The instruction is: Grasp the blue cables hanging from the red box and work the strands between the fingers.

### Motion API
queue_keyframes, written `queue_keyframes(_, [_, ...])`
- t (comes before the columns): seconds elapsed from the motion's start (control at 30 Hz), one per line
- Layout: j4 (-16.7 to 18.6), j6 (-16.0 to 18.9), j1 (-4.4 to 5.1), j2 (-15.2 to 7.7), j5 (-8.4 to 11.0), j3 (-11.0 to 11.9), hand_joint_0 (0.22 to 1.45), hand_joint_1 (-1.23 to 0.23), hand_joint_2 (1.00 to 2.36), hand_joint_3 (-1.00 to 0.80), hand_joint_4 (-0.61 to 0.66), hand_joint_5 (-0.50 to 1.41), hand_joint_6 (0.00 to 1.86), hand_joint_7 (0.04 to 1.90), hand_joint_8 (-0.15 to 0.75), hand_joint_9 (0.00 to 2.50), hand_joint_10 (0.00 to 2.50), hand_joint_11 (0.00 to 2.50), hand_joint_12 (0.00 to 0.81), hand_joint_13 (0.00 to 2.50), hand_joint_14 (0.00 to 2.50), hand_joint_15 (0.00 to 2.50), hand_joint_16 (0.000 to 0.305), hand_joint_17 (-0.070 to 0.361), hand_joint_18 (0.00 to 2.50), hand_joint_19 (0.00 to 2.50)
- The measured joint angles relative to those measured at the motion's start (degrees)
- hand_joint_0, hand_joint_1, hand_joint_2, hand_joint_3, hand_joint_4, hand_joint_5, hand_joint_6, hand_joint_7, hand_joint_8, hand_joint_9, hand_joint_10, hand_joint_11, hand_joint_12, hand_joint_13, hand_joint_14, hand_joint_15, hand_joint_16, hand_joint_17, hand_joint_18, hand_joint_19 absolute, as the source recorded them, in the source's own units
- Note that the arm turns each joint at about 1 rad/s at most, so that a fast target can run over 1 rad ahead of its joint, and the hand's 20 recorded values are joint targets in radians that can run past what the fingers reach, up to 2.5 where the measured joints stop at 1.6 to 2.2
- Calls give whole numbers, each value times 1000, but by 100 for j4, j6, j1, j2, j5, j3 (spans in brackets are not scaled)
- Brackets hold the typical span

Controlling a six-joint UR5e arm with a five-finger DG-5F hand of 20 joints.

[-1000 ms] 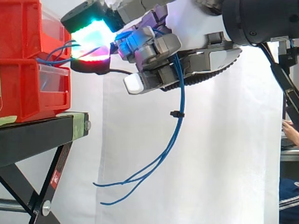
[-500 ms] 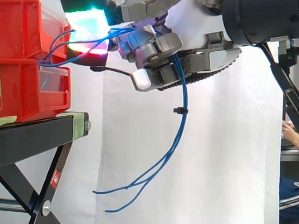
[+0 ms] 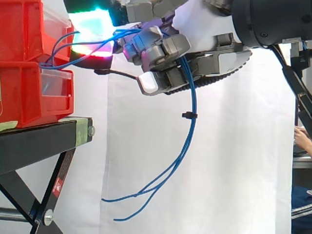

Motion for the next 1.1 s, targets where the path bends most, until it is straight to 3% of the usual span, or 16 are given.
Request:
queue_keyframes(0.03, [1, 0, 0, 0, 0, 0, 825, -757, 1015, -611, 290, 53, 488, 1321, 536, 307, 2500, 2500, 605, 963, 2500, 1661, 64, 144, 1402, 711])
queue_keyframes(0.1, [4, 0, 1, -1, 0, 0, 912, -748, 1021, -327, 278, 38, 518, 1310, 538, 304, 2500, 2500, 595, 954, 2500, 1669, 62, 140, 1397, 738])
queue_keyframes(0.17, [6, 0, 1, 0, 0, 0, 926, -722, 1024, -177, 282, 30, 580, 1272, 530, 300, 2500, 2500, 584, 953, 2500, 1621, 62, 140, 1405, 742])
queue_keyframes(0.23, [7, 0, 1, -1, -1, 0, 932, -702, 1023, -186, 288, 27, 610, 1251, 532, 312, 2500, 2500, 586, 966, 2500, 1621, 62, 140, 1419, 743])
queue_keyframes(0.4, [10, 0, 1, 0, 0, 0, 890, -638, 1020, -454, 295, 87, 591, 1272, 537, 371, 2500, 2500, 584, 1007, 2500, 1620, 61, 137, 1437, 706])
queue_keyframes(0.57, [15, 0, 0, -1, 0, 0, 884, -628, 1017, -575, 310, 136, 561, 1290, 539, 406, 2500, 2500, 585, 1025, 2500, 1628, 60, 135, 1451, 718])
queue_keyframes(0.67, [16, 0, -1, 0, 0, 0, 884, -638, 1018, -543, 296, 137, 559, 1303, 542, 415, 2500, 2500, 587, 1028, 2500, 1648, 60, 134, 1454, 722])
queue_keyframes(0.97, [18, 0, -1, 1, 0, 0, 987, -686, 1025, -173, 289, 44, 698, 1228, 540, 406, 2500, 2500, 582, 1027, 2500, 1633, 60, 136, 1475, 777])
queue_keyframes(1.1, [29, 0, -1, 1, 0, 0, 939, -646, 1020, -307, 317, 51, 686, 1225, 539, 411, 2500, 2500, 581, 1031, 2500, 1632, 61, 137, 1476, 740])
